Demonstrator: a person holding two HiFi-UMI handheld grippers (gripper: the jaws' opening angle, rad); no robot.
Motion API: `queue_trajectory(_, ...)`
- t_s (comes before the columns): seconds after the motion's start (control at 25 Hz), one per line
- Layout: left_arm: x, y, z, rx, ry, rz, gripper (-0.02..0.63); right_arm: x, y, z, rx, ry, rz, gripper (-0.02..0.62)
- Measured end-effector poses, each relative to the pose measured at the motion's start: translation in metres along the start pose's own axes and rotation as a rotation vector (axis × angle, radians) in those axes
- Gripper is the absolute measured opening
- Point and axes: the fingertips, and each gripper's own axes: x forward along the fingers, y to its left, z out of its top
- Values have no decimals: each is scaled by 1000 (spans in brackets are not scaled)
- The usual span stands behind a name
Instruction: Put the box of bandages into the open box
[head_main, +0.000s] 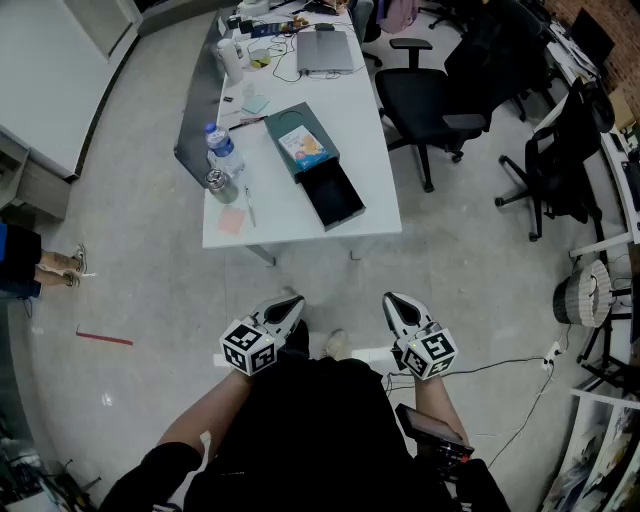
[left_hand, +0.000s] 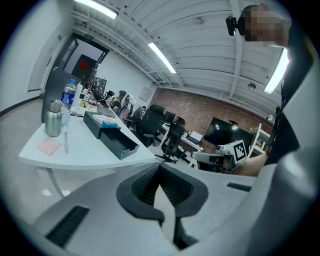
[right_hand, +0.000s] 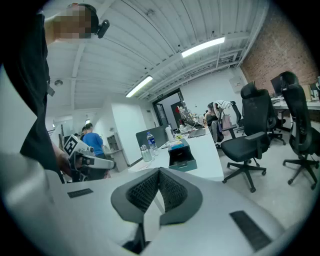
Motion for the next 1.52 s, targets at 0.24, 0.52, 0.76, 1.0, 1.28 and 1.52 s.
queue_trajectory(0.24, -1, -11, 1, 7, -8, 7, 6, -12, 0, 3, -15, -7, 12, 23)
queue_trajectory(0.52, 6, -17, 7, 25, -10, 1, 6, -19, -8, 7, 3, -49, -2, 24)
queue_trajectory(0.76, 14, -27, 11, 42, -14, -10, 6, -31, -17, 7, 4, -64, -26, 25)
queue_trajectory(1.0, 21, -37, 21, 57, -22, -16, 6, -48, -29, 11, 14, -69, -53, 25)
queue_trajectory(1.28, 35, -34, 22, 49, -4, -32, 6, -45, -44, 11, 33, -61, -79, 24)
queue_trajectory(1.52, 56, -24, 31, 51, 7, -51, 6, -32, -61, 9, 58, -47, -99, 25)
